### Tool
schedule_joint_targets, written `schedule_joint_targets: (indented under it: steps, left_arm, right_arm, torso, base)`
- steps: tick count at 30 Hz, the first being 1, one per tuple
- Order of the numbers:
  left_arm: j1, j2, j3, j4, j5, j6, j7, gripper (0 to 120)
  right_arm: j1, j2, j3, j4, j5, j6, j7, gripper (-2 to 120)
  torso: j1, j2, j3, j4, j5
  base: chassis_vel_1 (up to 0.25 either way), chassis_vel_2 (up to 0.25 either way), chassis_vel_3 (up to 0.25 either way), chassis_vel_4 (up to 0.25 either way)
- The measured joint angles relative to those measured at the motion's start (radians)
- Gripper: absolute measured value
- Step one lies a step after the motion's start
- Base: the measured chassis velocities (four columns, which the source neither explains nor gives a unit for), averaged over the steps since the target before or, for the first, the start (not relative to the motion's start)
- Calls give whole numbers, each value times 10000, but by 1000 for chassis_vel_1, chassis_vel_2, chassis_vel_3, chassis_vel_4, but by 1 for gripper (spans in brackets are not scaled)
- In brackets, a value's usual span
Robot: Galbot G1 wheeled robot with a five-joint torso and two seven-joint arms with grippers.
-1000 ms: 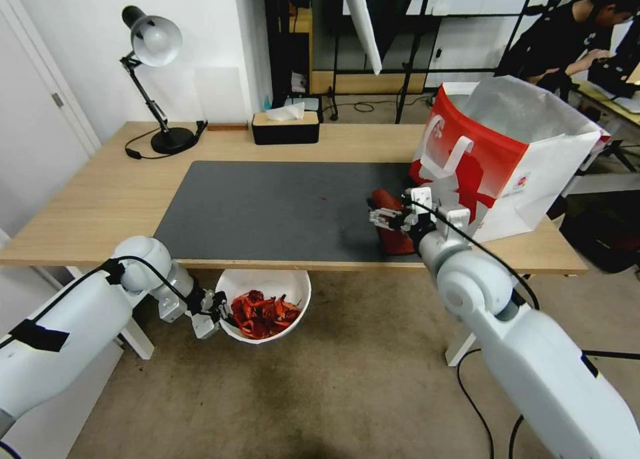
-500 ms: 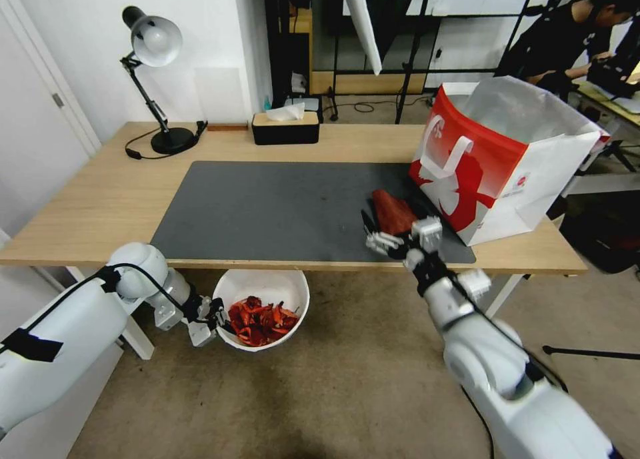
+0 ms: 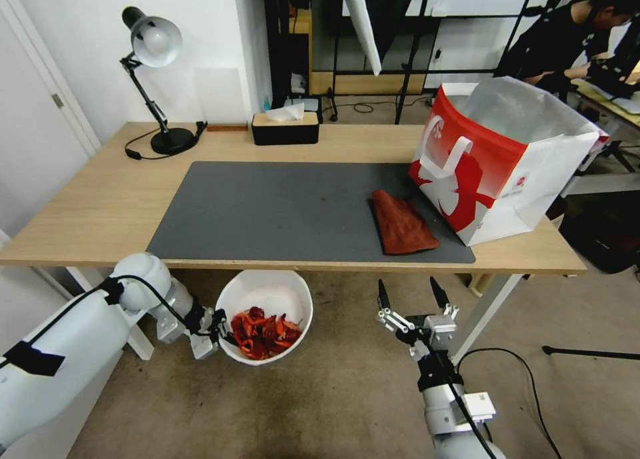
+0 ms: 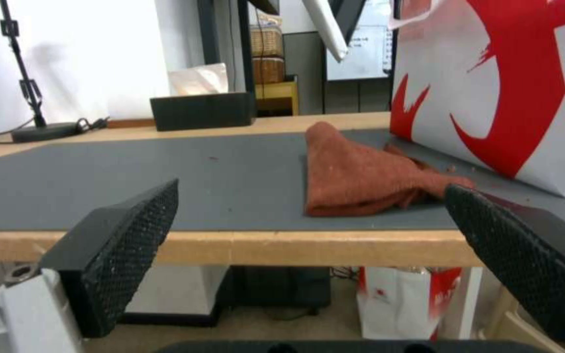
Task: Sweep shrimp from table into container with towel, then put container into takeout bag.
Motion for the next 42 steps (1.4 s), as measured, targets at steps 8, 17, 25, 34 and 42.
schedule_joint_targets:
  steps: [8,17,25,34,42]
  left_arm:
    - [1405,561,-859,-827,196,-347,-218,0]
    - [2767,1230,-1324,-2474,219,-376,-540,0]
    - [2871,2006,-1847,-4110,-836,-376,-674,0]
    - [2602,2464,-2274,-4974,-2255,176,-669,0]
    - [1943,2671,-3045,-4755,-3676,1036,-951,0]
  right_arm:
    - [57,-148,-34,-183,-70,7,-4,100]
    - [140,-329,94,-289,50,15,-7,100]
    - [-249,-244,323,-331,-15,308,9,100]
    - [-357,-116,400,-245,-109,405,17,100]
    - [-277,-189,212,-219,-144,397,-26,100]
  torso:
    - [2,0,0,0,1]
    - [1,0,1,4,0]
    - [3,0,1,-3,-1]
    - [2,0,1,2,-1]
    - [2,-2,1,7,-1]
  base:
    - [0,0,0,0]
    - [0,0,0,0]
    - [0,0,0,0]
    - [0,0,0,0]
    - [0,0,0,0]
